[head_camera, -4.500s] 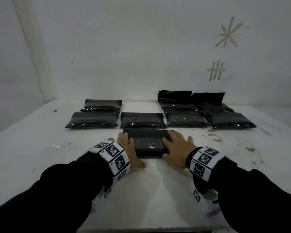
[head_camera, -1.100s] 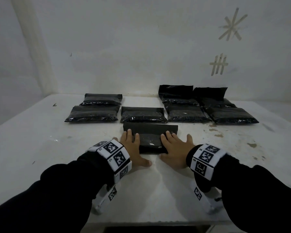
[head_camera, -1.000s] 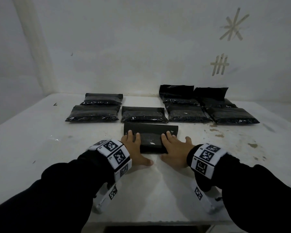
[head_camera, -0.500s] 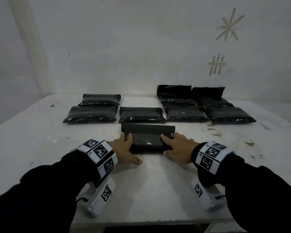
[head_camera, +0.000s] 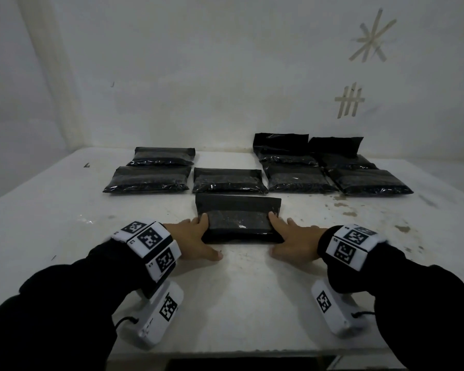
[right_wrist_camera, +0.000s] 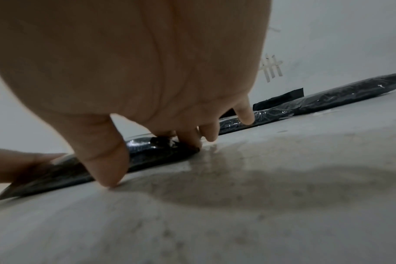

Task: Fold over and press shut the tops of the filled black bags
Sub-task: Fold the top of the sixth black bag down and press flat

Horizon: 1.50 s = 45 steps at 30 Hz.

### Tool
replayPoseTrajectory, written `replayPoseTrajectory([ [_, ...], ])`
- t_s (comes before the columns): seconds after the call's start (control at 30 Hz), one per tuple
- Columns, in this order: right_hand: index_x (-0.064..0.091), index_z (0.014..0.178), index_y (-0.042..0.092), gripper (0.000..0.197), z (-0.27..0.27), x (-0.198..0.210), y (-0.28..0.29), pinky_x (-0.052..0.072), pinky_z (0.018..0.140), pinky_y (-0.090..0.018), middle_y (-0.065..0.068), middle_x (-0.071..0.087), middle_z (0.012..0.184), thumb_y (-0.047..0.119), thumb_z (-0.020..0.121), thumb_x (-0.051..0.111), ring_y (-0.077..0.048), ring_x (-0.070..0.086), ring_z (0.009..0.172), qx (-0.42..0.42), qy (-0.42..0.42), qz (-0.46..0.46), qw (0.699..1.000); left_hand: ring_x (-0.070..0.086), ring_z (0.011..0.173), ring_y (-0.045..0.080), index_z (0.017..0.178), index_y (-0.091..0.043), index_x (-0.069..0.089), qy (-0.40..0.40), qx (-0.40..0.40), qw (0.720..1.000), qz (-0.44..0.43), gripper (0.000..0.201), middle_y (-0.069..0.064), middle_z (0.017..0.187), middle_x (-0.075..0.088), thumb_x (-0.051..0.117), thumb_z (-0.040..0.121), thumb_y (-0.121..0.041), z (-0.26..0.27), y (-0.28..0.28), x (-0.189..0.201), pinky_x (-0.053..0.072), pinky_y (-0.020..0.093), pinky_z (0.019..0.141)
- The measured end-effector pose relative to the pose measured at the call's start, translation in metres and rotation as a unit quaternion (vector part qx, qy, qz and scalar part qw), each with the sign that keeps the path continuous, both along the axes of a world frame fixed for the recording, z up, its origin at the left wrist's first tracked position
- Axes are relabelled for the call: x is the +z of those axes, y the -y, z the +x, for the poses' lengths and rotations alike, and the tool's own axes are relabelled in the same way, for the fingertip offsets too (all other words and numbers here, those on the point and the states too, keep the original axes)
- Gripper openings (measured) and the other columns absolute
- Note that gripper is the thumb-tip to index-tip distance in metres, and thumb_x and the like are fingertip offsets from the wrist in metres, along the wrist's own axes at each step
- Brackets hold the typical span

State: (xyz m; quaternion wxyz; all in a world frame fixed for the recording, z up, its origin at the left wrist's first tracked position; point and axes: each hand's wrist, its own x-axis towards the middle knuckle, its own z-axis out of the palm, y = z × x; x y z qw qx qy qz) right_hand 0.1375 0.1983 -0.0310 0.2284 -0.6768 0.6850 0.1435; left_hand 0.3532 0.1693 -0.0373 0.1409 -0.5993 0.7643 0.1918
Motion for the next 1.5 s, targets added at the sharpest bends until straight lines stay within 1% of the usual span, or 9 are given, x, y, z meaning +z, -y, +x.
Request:
replayPoseTrajectory([
  [0.1,-0.022,0.147,0.026,0.082,0.002,-0.004,0.001,0.000,0.117,-0.050,0.000,-0.013,0.159,0.049,0.095,0.036,-0.019,-0.008,0.147,0.020,-0.042,-0.014,0.999,-0.006,0.147,0.020,0.148,-0.016,-0.021,0.026,-0.008,0.999,0.021,0.100,0.004,0.159,-0.011,0.045,0.088,-0.061,-0.001,-0.005,0.002,0.007,0.045,0.119],
  [0.23,-0.022,0.147,0.025,0.081,0.005,-0.007,0.001,-0.005,0.116,-0.052,0.000,-0.012,0.159,0.049,0.094,0.034,-0.019,-0.008,0.147,0.016,-0.054,-0.023,0.998,-0.004,0.147,0.021,0.147,-0.015,-0.022,0.046,-0.013,0.999,0.006,0.103,0.004,0.159,-0.011,0.046,0.087,-0.062,-0.006,-0.013,0.004,0.004,0.049,0.116],
  [0.43,-0.023,0.147,0.026,0.079,0.006,0.000,-0.005,-0.003,0.117,-0.045,-0.003,-0.013,0.159,0.048,0.096,0.034,-0.021,-0.009,0.147,-0.005,-0.025,-0.007,1.000,0.000,0.147,0.022,0.148,-0.017,-0.022,0.014,0.023,0.999,0.018,0.101,0.006,0.159,-0.010,0.045,0.087,-0.062,-0.001,-0.019,0.006,0.003,0.046,0.117],
  [0.73,-0.021,0.148,0.023,0.085,0.007,-0.013,-0.002,-0.007,0.117,-0.051,0.002,-0.013,0.159,0.053,0.092,0.035,-0.017,-0.009,0.147,0.012,-0.053,-0.035,0.998,-0.005,0.147,0.018,0.149,-0.012,-0.018,0.051,0.003,0.998,-0.030,0.105,-0.001,0.159,-0.013,0.044,0.084,-0.067,-0.004,-0.015,-0.009,-0.001,0.050,0.116],
  [1.03,-0.019,0.148,0.023,0.084,0.011,-0.013,0.000,-0.007,0.116,-0.051,0.000,-0.011,0.159,0.055,0.092,0.034,-0.017,-0.009,0.147,0.004,-0.067,-0.041,0.997,-0.002,0.147,0.019,0.149,-0.010,-0.015,0.039,0.008,0.999,-0.031,0.102,0.001,0.159,-0.008,0.045,0.087,-0.063,-0.008,-0.019,-0.002,0.004,0.046,0.116],
  [1.13,-0.016,0.149,0.023,0.082,0.010,-0.010,0.001,0.000,0.117,-0.049,-0.002,-0.005,0.160,0.057,0.093,0.033,-0.020,-0.003,0.147,-0.007,-0.038,-0.042,0.998,0.004,0.147,0.019,0.150,-0.011,-0.012,0.025,0.006,0.999,-0.029,0.097,0.001,0.160,-0.002,0.042,0.088,-0.063,-0.008,-0.016,0.000,0.008,0.045,0.116],
  [1.3,0.004,0.152,0.021,0.078,-0.002,0.000,0.005,0.031,0.105,-0.029,-0.005,0.034,0.151,0.045,0.093,0.049,-0.023,0.039,0.133,-0.043,0.119,-0.086,0.988,0.038,0.133,0.021,0.150,-0.019,0.010,-0.070,0.017,0.996,-0.044,0.081,0.002,0.147,0.038,0.051,0.089,-0.054,-0.003,-0.008,0.001,0.027,0.033,0.106],
  [1.37,0.007,0.151,0.019,0.077,-0.005,-0.001,0.009,0.032,0.105,-0.028,-0.006,0.036,0.150,0.039,0.093,0.053,-0.022,0.040,0.133,-0.060,0.167,-0.120,0.977,0.045,0.127,0.020,0.144,-0.020,0.026,-0.094,0.030,0.993,-0.072,0.067,0.001,0.140,0.047,0.054,0.090,-0.048,-0.003,-0.003,0.004,0.031,0.031,0.100],
  [1.5,0.012,0.152,0.019,0.071,-0.008,-0.008,0.015,0.029,0.108,-0.027,-0.006,0.033,0.151,0.031,0.095,0.054,-0.020,0.034,0.137,-0.052,0.185,-0.147,0.970,0.053,0.114,0.023,0.124,-0.012,0.048,-0.125,0.046,0.984,-0.115,0.045,0.007,0.127,0.055,0.060,0.088,-0.038,-0.006,0.007,0.003,0.043,0.029,0.093],
])
